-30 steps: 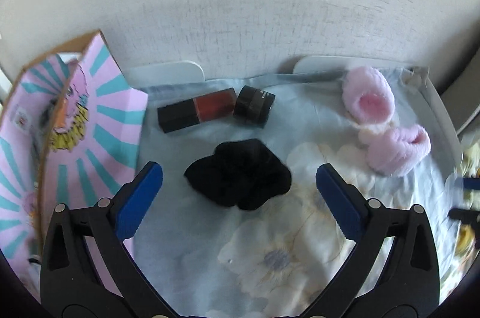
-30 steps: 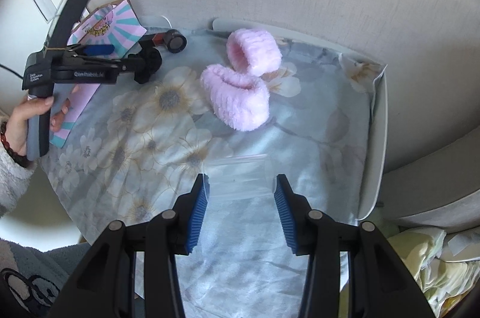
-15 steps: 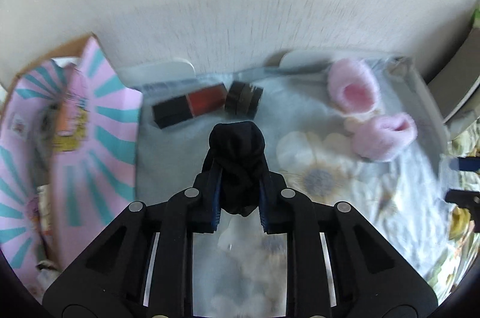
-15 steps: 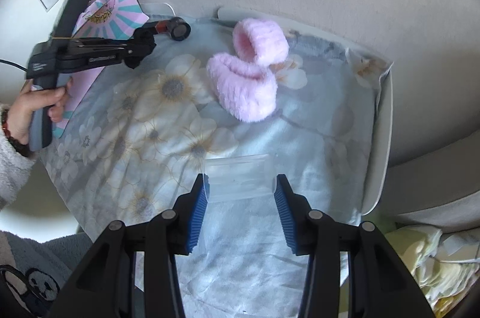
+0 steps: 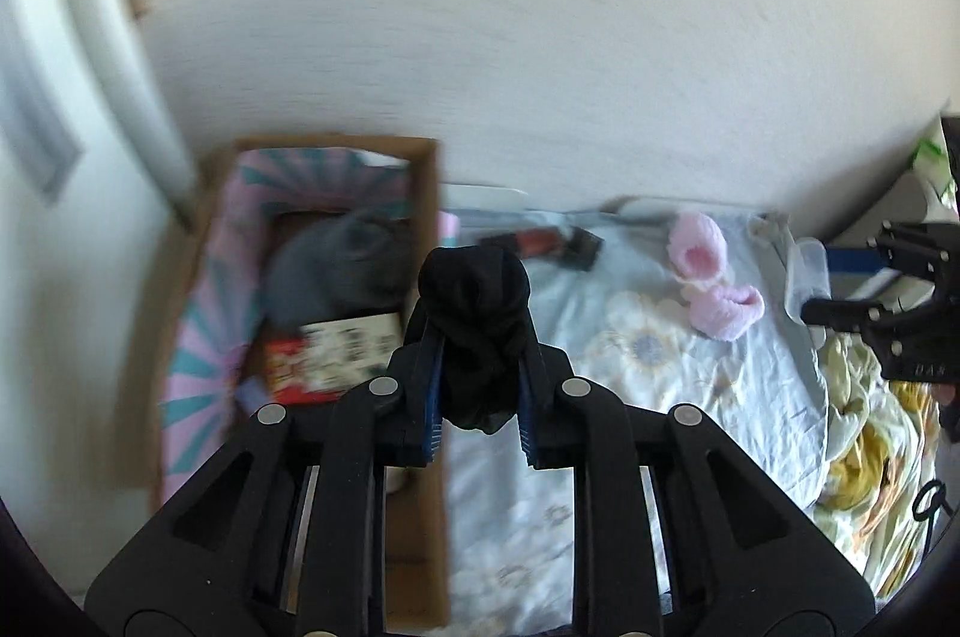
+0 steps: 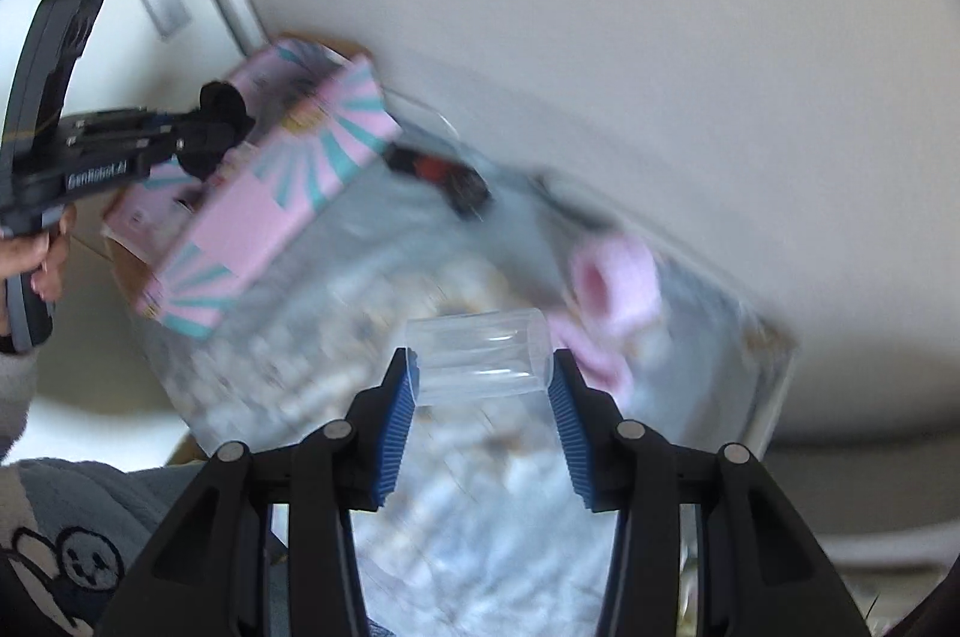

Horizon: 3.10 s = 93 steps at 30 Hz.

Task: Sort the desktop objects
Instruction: 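Carry the scrunchie and clear cup into the cardboard box and release both, then move both tools back over the bed items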

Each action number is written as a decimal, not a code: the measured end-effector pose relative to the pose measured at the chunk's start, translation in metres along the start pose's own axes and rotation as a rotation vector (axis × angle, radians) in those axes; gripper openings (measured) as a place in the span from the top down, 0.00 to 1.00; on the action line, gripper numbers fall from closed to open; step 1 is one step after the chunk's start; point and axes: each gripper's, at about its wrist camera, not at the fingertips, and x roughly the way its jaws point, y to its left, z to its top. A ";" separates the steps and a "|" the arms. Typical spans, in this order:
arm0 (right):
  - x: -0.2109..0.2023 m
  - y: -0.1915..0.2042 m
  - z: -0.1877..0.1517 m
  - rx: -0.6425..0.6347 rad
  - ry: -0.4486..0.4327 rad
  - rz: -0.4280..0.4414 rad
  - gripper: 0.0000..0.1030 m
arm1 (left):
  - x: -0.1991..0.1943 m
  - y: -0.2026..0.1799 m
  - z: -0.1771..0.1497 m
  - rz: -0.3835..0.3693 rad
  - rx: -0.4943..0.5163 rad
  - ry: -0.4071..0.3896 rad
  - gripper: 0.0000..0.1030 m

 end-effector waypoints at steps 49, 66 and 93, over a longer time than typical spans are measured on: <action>0.107 0.170 0.183 -0.198 0.081 0.246 0.00 | -0.021 0.061 -0.028 0.032 -0.139 -0.030 0.00; 0.059 0.101 0.145 -0.025 -0.021 0.286 0.00 | -0.043 0.039 -0.012 -0.045 -0.077 -0.078 0.00; 0.014 -0.054 -0.019 0.329 0.031 -0.016 0.00 | -0.007 -0.079 -0.004 -0.142 0.205 0.036 0.00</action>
